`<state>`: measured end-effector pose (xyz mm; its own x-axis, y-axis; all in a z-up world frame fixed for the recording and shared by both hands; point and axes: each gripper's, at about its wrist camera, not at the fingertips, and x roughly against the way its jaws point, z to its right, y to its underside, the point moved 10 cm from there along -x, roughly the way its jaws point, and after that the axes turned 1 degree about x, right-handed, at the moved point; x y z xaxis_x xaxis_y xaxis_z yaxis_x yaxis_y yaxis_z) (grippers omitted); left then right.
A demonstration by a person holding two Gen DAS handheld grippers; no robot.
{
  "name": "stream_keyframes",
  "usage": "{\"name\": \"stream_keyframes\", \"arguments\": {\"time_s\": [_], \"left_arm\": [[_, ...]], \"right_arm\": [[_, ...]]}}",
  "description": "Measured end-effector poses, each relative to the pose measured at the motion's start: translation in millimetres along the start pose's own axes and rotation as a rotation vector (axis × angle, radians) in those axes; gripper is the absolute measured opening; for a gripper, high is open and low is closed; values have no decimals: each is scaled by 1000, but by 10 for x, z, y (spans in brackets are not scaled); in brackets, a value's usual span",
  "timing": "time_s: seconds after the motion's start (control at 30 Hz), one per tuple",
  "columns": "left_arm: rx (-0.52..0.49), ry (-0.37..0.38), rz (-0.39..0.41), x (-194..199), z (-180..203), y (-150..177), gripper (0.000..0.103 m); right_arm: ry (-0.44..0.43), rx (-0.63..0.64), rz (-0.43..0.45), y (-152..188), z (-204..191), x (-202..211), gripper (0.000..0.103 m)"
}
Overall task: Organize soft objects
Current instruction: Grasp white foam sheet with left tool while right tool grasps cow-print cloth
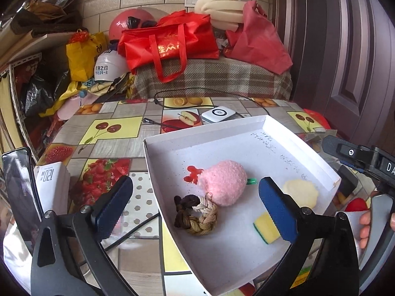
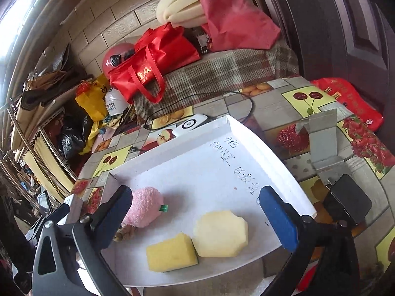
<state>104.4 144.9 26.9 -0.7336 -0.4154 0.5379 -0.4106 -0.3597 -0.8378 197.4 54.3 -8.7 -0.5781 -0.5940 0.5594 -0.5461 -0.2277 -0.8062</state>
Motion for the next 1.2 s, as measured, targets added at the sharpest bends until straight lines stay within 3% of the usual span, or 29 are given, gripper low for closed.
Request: {"name": "stream_keyframes", "arguments": {"time_s": [0.13, 0.23, 0.33, 0.5, 0.6, 0.7, 0.87, 1.07, 1.1, 1.17, 1.2], "left_arm": [[-16, 98, 40, 252, 103, 62, 103], [-90, 237, 58, 463, 368, 183, 103], [-239, 387, 59, 720, 706, 429, 103], [-550, 510, 12, 1039, 1221, 1010, 103], [-681, 533, -13, 1117, 1444, 1329, 102], [-749, 563, -41, 1120, 1590, 1553, 96], [-831, 544, -38, 1118, 1721, 1726, 94], [-868, 531, -17, 1113, 1866, 1748, 94], [-879, 531, -17, 1116, 1884, 1768, 93], [-911, 513, -16, 1103, 1916, 1817, 77], [-926, 492, -26, 1069, 1921, 1850, 56]], "right_arm": [[-2, 36, 70, -50, 58, 421, 103], [5, 45, 105, -37, 200, 733, 103], [24, 45, 129, 37, 418, 1028, 103], [94, -2, 83, 328, 892, 1274, 103], [107, -25, 6, 606, 1090, 1283, 103], [41, 8, -85, 930, 1052, 1234, 103], [36, 306, -197, 1324, 694, 1162, 103], [75, 450, -275, 1473, 577, 957, 103], [72, 458, -286, 1500, 571, 936, 100], [79, 464, -310, 1552, 589, 916, 82], [81, 464, -326, 1584, 604, 901, 62]]}}
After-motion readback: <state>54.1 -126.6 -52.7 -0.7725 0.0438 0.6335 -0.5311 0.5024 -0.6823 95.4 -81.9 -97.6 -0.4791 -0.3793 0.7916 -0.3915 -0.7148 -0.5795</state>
